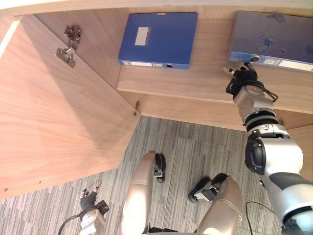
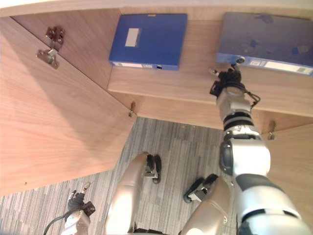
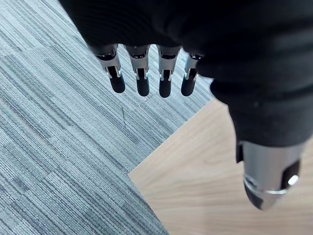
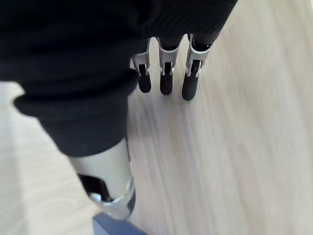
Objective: Walk over to the cabinet, pick up the folder, carry it to the office cabinet, place the folder inside the office cabinet, then close the office cabinet door
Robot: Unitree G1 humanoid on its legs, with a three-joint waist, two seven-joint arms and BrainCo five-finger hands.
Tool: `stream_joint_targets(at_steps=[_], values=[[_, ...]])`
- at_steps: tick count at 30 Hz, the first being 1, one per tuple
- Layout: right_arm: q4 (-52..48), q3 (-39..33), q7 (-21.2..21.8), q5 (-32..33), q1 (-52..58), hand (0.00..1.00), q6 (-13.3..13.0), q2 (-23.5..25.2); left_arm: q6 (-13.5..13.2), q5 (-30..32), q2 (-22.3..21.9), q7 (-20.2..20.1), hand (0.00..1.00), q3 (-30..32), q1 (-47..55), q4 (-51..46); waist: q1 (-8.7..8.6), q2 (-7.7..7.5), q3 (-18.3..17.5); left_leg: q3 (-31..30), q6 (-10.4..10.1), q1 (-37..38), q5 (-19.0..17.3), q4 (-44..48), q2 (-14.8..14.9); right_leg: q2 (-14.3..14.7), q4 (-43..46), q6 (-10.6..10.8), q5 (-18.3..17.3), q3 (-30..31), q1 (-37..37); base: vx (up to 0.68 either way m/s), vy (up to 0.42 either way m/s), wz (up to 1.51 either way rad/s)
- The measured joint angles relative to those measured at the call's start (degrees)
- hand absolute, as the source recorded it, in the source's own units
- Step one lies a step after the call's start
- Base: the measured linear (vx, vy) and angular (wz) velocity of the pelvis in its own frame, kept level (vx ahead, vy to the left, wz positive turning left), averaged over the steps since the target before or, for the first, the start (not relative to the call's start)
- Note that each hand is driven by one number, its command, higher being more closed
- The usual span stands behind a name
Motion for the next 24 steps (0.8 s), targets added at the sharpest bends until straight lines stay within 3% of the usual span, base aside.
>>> stream_joint_targets(at_steps=[5, 9, 13, 19, 24], values=[[-2.5, 3.3, 7.5, -19.6, 3.9, 0.00, -1.2, -0.1, 0.0, 2.0, 1.4, -3.8, 0.00, -0.6, 0.0, -0.1, -0.05, 0.11, -0.6, 0.1, -0.2, 0.9, 0.0, -0.7, 0.2, 0.4, -0.7, 0.0, 0.0, -0.1, 0.8, 0.05, -0.035, -0.03], [-5.4, 4.9, 10.4, -28.6, 6.7, 0.00, -2.9, -0.1, 0.2, 2.0, 1.7, -5.7, 0.00, -0.8, 0.0, 0.0, 0.01, 0.08, -0.8, 0.1, -0.3, 1.0, 0.0, -0.9, 0.5, 0.8, -1.0, -0.1, 0.0, -0.1, 0.8, 0.02, -0.015, -0.02], [-7.0, 6.9, 13.5, -31.0, 8.7, 0.00, -4.6, 0.1, 0.6, 2.0, 1.8, -6.9, 0.00, -1.3, 0.0, 0.1, -0.03, 0.01, -1.4, 0.1, -0.7, 1.4, 0.3, -1.8, 0.9, 1.5, -2.0, -0.2, 0.5, -0.1, 0.9, 0.03, -0.031, -0.07], [-6.6, 11.6, 17.3, -34.8, 9.7, 0.00, -4.7, 1.4, 0.8, 1.4, 1.9, -8.1, 0.00, -3.7, 0.3, 2.1, -0.21, -0.52, -1.5, 0.5, -1.4, 5.3, 3.4, -9.1, 1.9, 4.2, -9.7, -1.2, 4.2, -2.1, 4.3, 0.03, -0.042, -0.10], [-4.3, 13.1, 18.6, -35.1, 14.4, 0.00, -3.7, 4.3, 0.7, -2.5, 2.2, -8.6, 0.00, -5.3, 0.8, 1.2, -0.37, -3.29, -1.6, 1.6, -2.1, 13.6, 8.2, -21.0, 2.0, 7.4, -21.2, -1.3, 9.0, -4.7, 11.7, 0.05, -0.044, -0.06]])
